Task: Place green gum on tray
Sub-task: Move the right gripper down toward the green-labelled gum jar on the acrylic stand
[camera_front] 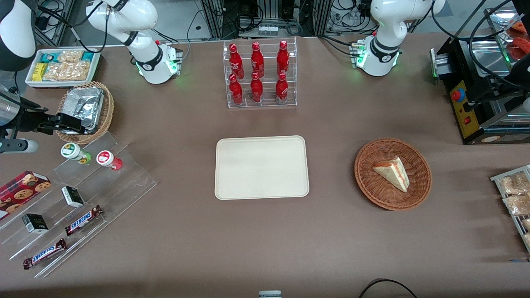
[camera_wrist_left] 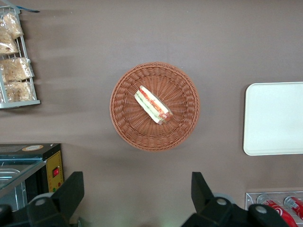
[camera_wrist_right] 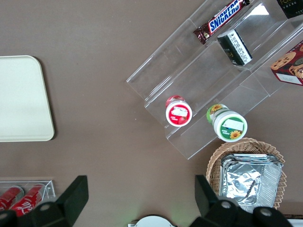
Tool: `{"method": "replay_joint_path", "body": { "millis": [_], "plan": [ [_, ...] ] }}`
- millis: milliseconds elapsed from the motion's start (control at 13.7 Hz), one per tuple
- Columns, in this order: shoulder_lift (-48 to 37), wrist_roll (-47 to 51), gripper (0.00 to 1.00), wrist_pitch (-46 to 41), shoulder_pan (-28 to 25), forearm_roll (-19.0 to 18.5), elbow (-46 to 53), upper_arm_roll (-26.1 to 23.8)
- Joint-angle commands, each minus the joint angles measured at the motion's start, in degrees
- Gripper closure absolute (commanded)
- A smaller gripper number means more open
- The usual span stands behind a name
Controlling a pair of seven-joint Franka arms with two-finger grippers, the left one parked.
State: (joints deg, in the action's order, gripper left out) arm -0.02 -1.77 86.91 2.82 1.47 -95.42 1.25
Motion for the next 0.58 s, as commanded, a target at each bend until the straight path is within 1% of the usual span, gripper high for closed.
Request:
{"method": "replay_joint_path", "body": {
  "millis": [0,219,364,510],
  "plan": [
    [0.11,0.71,0.00,-0.17,0.43,-0.07,0.85,-0.20],
    [0.37,0.63,0.00,-0.08,0.52,-0.07,-0.03,-0.20],
    [0.72,-1.73,0.00,0.27,2.27,-0.15,-1.96,-0.20],
    [-0.06,-4.72,0.01,4.47,2.54,-0.42,-6.43,-0.11]
  ]
}}
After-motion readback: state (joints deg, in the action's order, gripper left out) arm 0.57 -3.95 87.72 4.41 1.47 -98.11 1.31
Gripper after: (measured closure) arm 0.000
